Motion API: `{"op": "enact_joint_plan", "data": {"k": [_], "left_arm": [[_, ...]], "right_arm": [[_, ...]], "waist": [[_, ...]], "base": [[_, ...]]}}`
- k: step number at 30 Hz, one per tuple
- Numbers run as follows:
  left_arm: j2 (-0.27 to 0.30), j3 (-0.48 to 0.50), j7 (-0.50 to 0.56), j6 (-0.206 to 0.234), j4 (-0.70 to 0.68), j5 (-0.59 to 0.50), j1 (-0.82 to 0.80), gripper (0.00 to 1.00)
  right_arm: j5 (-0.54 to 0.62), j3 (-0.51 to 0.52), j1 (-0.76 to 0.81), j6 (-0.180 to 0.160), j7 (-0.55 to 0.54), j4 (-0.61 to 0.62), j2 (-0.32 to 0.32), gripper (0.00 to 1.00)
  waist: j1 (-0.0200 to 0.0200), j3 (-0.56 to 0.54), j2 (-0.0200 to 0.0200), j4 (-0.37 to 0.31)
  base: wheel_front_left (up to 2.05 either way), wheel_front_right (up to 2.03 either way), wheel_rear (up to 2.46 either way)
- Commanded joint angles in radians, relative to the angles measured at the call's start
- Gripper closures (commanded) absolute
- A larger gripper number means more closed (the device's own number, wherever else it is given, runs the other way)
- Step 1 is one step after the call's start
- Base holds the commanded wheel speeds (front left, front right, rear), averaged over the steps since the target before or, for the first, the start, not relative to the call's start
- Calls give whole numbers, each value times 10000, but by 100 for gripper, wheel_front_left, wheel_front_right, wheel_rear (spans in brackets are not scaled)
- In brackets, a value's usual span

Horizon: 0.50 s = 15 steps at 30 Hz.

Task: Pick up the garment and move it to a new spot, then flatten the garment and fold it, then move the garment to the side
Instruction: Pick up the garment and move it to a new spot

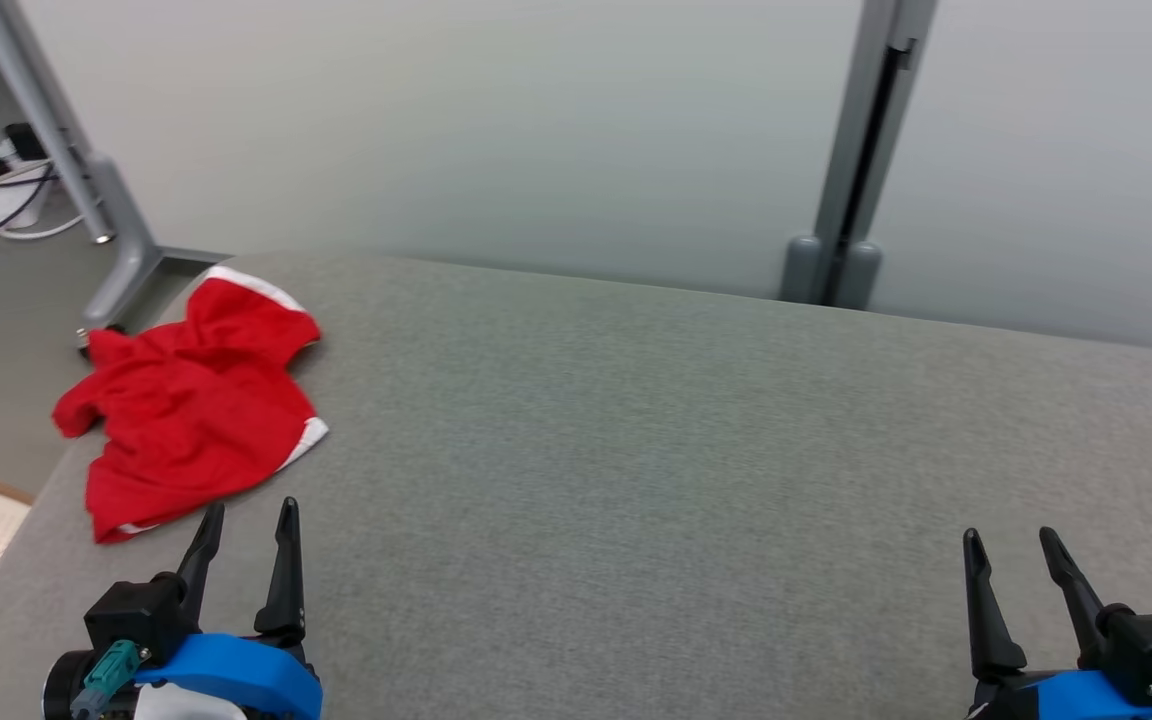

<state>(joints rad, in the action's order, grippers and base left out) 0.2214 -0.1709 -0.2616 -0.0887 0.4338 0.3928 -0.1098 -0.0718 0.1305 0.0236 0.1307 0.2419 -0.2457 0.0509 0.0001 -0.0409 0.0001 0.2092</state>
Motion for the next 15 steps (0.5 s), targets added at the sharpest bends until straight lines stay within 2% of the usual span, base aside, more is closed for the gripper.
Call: {"op": "enact_joint_plan", "data": {"k": [1,9,15], "left_arm": [[76,53,-43,23,-44,-72,-29,0],[59,40,-44,73,-64,16,32,0],[31,91,-45,84,-125,77,154,0]], "right_arm": [[-9,-63,-77,1,37,24,-8,0],[-54,-199,-6,1,56,68,-6,0],[-3,-305,-52,-1,-22,108,-4,0]], "waist": [[-1,167,-1,281],[-1,230,-1,1292],[-1,320,-1,1718]], "base": [[0,0,0],[0,0,0],[0,0,0]]}}
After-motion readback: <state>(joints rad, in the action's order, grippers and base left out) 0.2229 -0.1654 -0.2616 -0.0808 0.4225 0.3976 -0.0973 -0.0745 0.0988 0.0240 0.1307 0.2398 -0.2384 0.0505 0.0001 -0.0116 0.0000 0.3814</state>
